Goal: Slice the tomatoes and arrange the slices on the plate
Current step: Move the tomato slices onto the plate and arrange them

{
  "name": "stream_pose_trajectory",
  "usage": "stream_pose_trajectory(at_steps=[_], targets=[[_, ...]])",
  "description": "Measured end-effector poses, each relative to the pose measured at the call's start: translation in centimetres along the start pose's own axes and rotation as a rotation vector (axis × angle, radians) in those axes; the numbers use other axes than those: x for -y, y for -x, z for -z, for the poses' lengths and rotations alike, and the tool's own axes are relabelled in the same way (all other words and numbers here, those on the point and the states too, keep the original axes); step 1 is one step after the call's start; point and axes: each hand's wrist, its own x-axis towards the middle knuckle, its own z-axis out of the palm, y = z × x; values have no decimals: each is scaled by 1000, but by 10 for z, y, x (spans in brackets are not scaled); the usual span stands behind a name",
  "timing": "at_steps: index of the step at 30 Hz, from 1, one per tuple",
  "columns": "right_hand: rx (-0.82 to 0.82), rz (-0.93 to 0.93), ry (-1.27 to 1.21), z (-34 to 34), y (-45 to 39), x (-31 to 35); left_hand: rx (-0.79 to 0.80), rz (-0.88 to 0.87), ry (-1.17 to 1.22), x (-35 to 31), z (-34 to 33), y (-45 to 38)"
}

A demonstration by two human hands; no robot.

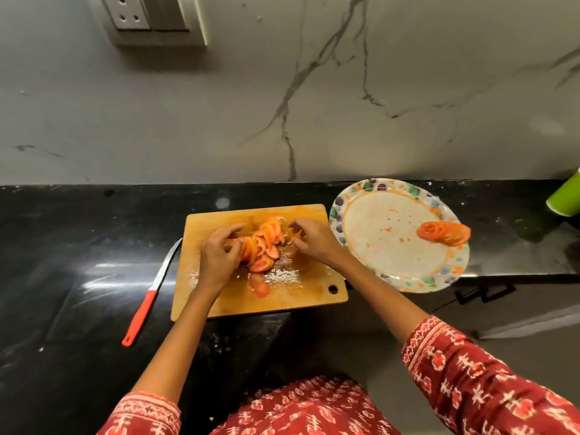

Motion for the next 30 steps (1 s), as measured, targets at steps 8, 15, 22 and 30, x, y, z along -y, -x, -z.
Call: stream_pose_trajectory(at_steps=[8,15,22,30], targets=[[4,-157,91,-19,-40,37,-7,63,-5,32,30,7],[167,-212,-44,-4,-51,33,-7,114,18,26,28,2],[158,-222,-368,32,-46,25,17,142,97,14,22,-11],[296,-55,-433,25,-55,67,134,73,210,-3,16,-16]])
